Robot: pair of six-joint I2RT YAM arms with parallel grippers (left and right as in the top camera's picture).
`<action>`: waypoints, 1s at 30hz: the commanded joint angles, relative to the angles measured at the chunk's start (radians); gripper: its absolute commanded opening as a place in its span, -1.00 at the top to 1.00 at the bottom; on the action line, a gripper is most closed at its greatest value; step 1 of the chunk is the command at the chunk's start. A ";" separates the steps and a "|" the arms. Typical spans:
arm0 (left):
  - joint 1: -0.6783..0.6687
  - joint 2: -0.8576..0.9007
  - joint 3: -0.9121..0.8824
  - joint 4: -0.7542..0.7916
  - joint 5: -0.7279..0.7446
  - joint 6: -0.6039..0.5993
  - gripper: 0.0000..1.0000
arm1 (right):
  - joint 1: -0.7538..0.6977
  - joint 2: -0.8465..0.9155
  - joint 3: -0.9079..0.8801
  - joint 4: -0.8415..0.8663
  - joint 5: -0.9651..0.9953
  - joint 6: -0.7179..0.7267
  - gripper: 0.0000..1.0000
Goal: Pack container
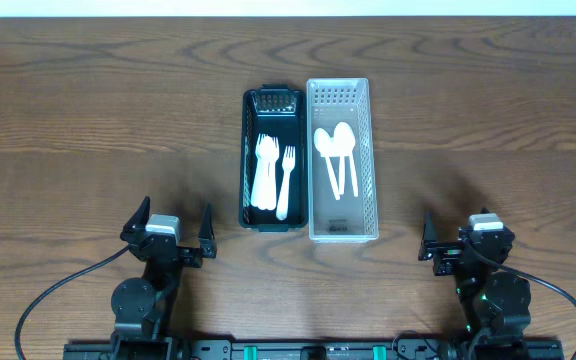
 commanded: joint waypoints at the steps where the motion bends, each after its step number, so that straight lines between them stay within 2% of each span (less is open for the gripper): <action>1: 0.014 -0.009 -0.013 -0.041 0.043 0.010 -0.96 | -0.010 -0.006 -0.003 0.000 -0.003 -0.018 -0.98; 30: 0.015 -0.006 -0.013 -0.038 0.043 -0.017 -0.96 | -0.010 -0.006 -0.003 0.000 -0.003 -0.018 -0.98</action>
